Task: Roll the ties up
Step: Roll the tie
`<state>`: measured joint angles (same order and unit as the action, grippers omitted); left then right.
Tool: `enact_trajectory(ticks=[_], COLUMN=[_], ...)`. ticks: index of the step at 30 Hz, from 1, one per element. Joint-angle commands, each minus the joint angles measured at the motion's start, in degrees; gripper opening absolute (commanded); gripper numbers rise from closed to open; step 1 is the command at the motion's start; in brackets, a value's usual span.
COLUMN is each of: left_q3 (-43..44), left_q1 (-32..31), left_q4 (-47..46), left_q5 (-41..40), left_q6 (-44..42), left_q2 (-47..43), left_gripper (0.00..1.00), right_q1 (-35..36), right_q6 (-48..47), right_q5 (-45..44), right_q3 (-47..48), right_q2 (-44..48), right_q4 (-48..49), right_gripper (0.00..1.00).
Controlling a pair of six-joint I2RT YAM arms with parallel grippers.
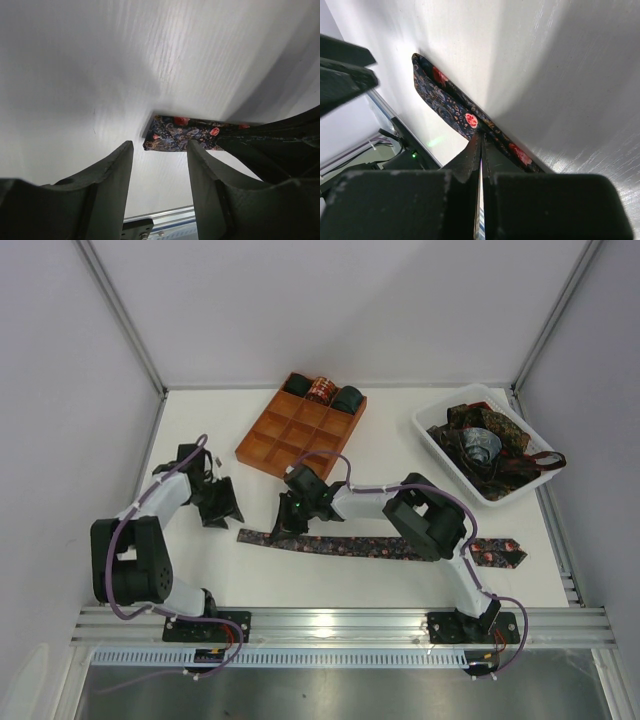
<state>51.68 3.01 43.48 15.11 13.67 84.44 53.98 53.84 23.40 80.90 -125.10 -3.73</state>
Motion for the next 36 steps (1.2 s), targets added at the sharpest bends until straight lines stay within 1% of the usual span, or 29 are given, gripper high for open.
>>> enact_trajectory(ticks=[1,2,3,6,9,14,15,17,20,21,23,24,26,34,36], left_q3=[-3.67,-4.21,-4.65,-7.03,-6.94,-8.0,-8.26,-8.61,-7.91,-7.65,-7.04,-6.6,-6.59,-6.16,-5.45], left_q1=[-0.37,-0.37,-0.37,-0.46,-0.81,-0.9,-0.9,-0.98,-1.95,-2.21,-2.48,-4.31,-5.11,-5.91,-6.08], left_q4=[-0.67,-1.03,-1.82,-4.37,-5.33,-8.85,-9.9,-11.14,-11.05,-11.31,-10.97,-10.36,-10.79,-10.88,-10.0], left_q5=[0.53,0.62,0.62,4.39,4.84,13.16,14.23,18.17,18.98,19.77,19.78,18.65,18.02,11.35,10.99], left_q6=[7.49,8.29,8.91,9.36,8.92,7.6,7.42,6.46,5.05,4.88,3.82,3.38,2.94,2.77,1.8], left_q2=[-0.51,-0.33,-0.16,-0.33,-2.0,-4.55,-4.29,-3.24,0.01,1.32,2.91,3.62,4.94,5.12,5.99], left_gripper=[0.53,0.49,0.48,0.45,0.45,0.45,0.45,0.42,0.39,0.39,0.39,0.39,0.4,0.42,0.43], right_q1=[-0.45,-0.54,-0.63,-1.24,-2.03,-3.52,-4.05,-4.67,-5.72,-6.33,-6.95,-7.22,-7.66,-7.31,-7.04], right_q6=[-2.26,-2.17,-2.25,-3.13,-4.97,-8.39,-8.93,-10.16,-11.57,-11.57,-11.57,-11.57,-11.39,-10.78,-10.87], right_q5=[-2.83,-2.31,-2.04,-2.3,-2.65,-2.57,-2.65,-1.52,0.5,0.94,1.74,2.09,3.05,3.94,3.94], right_q3=[-2.23,-2.94,-3.47,-6.63,-10.41,-14.1,-15.15,-15.78,-15.95,-16.13,-16.57,-16.74,-17.09,-16.74,-16.83], right_q2=[-1.56,-1.38,-1.38,-0.06,1.78,4.94,5.56,6.27,6.18,5.92,5.74,5.57,5.39,5.3,5.39], right_q4=[-1.64,-0.42,-0.32,-0.23,-0.05,-0.05,-0.23,0.12,0.38,0.47,0.91,1.18,1.88,2.5,2.58], right_gripper=[0.0,0.0,0.0,0.0,0.0,0.0,0.0,0.0,0.0,0.0,0.0,0.0,0.0,0.0,0.0])
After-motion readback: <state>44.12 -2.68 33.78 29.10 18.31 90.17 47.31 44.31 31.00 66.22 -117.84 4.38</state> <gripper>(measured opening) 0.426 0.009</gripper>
